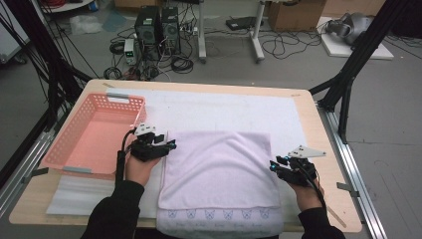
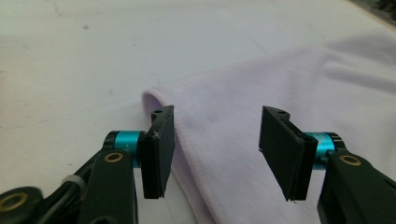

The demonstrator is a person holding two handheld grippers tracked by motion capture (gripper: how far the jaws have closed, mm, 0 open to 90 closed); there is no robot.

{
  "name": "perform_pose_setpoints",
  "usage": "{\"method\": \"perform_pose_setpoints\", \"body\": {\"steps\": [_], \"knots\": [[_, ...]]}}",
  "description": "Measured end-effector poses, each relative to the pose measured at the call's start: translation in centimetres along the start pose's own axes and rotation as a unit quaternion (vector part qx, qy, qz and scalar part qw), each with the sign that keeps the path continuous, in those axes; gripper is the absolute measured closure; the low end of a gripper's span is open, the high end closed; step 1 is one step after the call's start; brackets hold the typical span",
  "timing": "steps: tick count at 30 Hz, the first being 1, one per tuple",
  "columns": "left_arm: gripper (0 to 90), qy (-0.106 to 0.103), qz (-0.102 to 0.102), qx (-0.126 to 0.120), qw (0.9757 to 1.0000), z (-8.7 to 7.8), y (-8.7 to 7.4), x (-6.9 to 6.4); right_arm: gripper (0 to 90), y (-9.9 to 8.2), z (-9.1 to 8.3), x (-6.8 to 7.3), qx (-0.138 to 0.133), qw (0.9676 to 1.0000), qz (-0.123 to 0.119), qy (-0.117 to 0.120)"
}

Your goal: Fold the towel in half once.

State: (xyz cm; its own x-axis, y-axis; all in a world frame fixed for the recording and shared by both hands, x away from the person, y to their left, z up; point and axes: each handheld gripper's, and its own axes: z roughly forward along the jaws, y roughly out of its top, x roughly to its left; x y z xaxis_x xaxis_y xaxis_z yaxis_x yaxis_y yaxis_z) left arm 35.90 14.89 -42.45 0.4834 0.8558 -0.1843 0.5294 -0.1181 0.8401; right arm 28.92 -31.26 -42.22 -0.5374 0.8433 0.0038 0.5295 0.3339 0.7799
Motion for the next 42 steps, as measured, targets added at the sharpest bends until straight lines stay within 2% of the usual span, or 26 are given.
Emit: {"method": "perform_pose_setpoints", "body": {"steps": [2, 4, 6, 7, 8, 10, 13, 15, 16, 17, 19, 21, 22, 25, 27, 28, 31, 34, 35, 36, 37, 38, 40, 42], "knots": [[47.9, 0.004, -0.015, 0.01, 0.9998, 1.1, 0.3, 0.7, 63.9, -0.3, 0.1, 0.1, 0.004, 1.0, -0.002, 0.004], [51.5, -0.002, -0.034, 0.027, 0.9991, 2.2, 0.4, 1.1, 64.0, -0.5, 0.1, 0.1, 0.006, 1.0, -0.002, 0.006], [68.0, 0.002, -0.026, 0.031, 0.9992, 2.9, 0.3, 1.2, 63.7, -0.6, 0.0, -0.1, 0.004, 1.0, -0.002, 0.007], [82.9, 0.014, -0.016, 0.033, 0.9992, 3.0, 0.2, 1.3, 63.7, -0.6, 0.0, -0.2, 0.002, 1.0, -0.001, 0.005], [87.0, 0.027, -0.015, 0.035, 0.9989, 3.1, 0.1, 1.4, 63.7, -0.6, -0.1, -0.3, 0.001, 1.0, 0.0, 0.005], [87.4, 0.059, -0.019, 0.031, 0.9976, 3.2, 0.0, 1.9, 63.7, -0.7, -0.1, -0.4, 0.001, 1.0, 0.002, 0.005], [84.3, 0.066, -0.034, 0.019, 0.9971, 3.5, -0.1, 2.2, 62.9, -0.7, 0.2, -0.6, 0.003, 1.0, 0.004, 0.003], [58.7, 0.067, -0.041, 0.001, 0.9969, 3.5, 0.0, 2.2, 61.2, -0.7, 0.5, -0.7, 0.002, 1.0, 0.002, 0.001], [50.6, 0.07, -0.045, -0.011, 0.9965, 3.4, 0.1, 2.2, 59.7, -0.6, 0.6, -0.8, 0.0, 1.0, 0.004, 0.001], [48.1, 0.064, -0.046, -0.023, 0.9966, 3.3, 0.2, 2.3, 58.5, -0.5, 0.7, -0.8, -0.002, 1.0, 0.007, 0.0], [45.2, 0.062, -0.058, -0.044, 0.9955, 3.3, 0.3, 2.4, 53.1, 0.0, 1.1, -1.3, -0.008, 0.9999, 0.015, -0.001], [45.0, 0.049, -0.084, -0.034, 0.9947, 3.8, 0.3, 2.9, 47.3, 0.7, 1.9, -2.0, -0.014, 0.9995, 0.03, -0.004], [44.8, 0.049, -0.082, -0.02, 0.9953, 4.1, 0.3, 3.1, 45.3, 1.2, 2.3, -2.4, -0.018, 0.9991, 0.038, -0.005], [43.9, 0.046, -0.066, 0.018, 0.9966, 5.0, 0.3, 3.0, 38.7, 2.6, 4.2, -3.4, -0.017, 0.9986, 0.048, -0.013], [41.5, 0.048, -0.037, 0.031, 0.9977, 5.4, 0.6, 2.5, 34.1, 3.5, 5.6, -3.8, -0.006, 0.9987, 0.049, -0.015], [42.0, 0.052, -0.029, 0.034, 0.9976, 5.5, 0.6, 2.3, 31.7, 3.9, 6.3, -4.0, -0.002, 0.9987, 0.048, -0.016], [54.8, 0.075, -0.014, 0.038, 0.9963, 5.5, 0.6, 2.2, 28.6, 4.5, 8.1, -4.4, 0.011, 0.9981, 0.057, -0.02], [63.7, 0.076, -0.019, 0.037, 0.9963, 5.4, 0.5, 2.4, 26.4, 4.3, 9.5, -4.8, 0.038, 0.997, 0.064, -0.022], [67.4, 0.071, -0.022, 0.036, 0.9966, 5.4, 0.5, 2.4, 25.0, 4.3, 9.5, -4.9, 0.035, 0.9972, 0.064, -0.016], [73.3, 0.058, -0.024, 0.035, 0.9974, 5.4, 0.5, 2.5, 25.8, 4.4, 9.5, -4.9, 0.036, 0.9974, 0.06, -0.019], [80.4, 0.054, -0.025, 0.036, 0.9976, 5.4, 0.5, 2.5, 27.4, 4.4, 9.6, -4.8, 0.038, 0.9975, 0.055, -0.023], [81.5, 0.053, -0.025, 0.037, 0.9976, 5.4, 0.5, 2.4, 30.9, 4.5, 9.6, -4.7, 0.04, 0.9977, 0.048, -0.027], [82.8, 0.048, -0.034, 0.035, 0.9976, 5.4, 0.5, 2.6, 48.3, 4.6, 9.5, -4.5, 0.04, 0.9984, 0.038, -0.014], [83.2, 0.037, -0.055, 0.035, 0.9972, 5.3, 0.5, 3.0, 72.0, 4.7, 9.5, -4.3, 0.037, 0.9988, 0.031, 0.011]]}}
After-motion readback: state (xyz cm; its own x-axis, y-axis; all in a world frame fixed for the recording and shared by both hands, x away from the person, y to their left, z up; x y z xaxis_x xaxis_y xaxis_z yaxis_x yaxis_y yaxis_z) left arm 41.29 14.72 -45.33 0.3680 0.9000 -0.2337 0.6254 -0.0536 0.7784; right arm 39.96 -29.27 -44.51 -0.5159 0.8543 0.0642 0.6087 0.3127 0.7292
